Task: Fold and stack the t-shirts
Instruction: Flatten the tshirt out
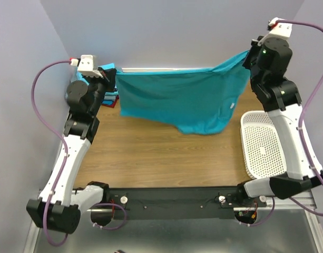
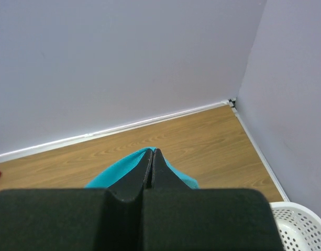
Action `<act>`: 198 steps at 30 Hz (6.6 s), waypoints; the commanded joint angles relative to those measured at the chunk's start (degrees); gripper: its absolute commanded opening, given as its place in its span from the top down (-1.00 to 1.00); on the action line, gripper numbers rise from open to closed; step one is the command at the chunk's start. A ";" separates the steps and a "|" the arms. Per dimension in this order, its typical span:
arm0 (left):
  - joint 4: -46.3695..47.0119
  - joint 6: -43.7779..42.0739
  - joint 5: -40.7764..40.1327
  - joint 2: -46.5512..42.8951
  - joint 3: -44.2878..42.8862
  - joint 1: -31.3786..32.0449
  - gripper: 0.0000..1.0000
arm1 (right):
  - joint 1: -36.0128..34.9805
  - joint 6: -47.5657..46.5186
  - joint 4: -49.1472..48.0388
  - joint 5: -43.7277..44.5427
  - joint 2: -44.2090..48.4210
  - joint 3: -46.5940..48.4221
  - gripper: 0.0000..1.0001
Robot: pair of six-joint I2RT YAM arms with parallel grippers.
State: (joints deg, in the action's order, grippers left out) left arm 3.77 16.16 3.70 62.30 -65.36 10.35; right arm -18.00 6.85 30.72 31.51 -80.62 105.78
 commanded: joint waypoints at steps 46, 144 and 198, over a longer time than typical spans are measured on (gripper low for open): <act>4.67 5.46 -5.46 28.75 -5.72 0.98 -0.51 | 6.13 -0.26 -10.59 -5.22 -30.47 6.37 -0.99; -7.55 8.26 -6.08 29.64 11.74 19.79 -0.47 | 2.00 17.49 -9.10 -36.52 -5.52 -50.21 -1.00; -8.43 3.17 -9.48 32.90 -0.15 11.10 -0.54 | 2.00 15.82 -11.30 -35.81 -23.89 -35.45 -1.00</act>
State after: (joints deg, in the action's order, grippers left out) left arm -3.09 19.29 0.21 104.88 -69.10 21.43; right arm -15.86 23.73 18.11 -3.27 -108.05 70.43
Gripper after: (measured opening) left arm 0.774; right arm 0.997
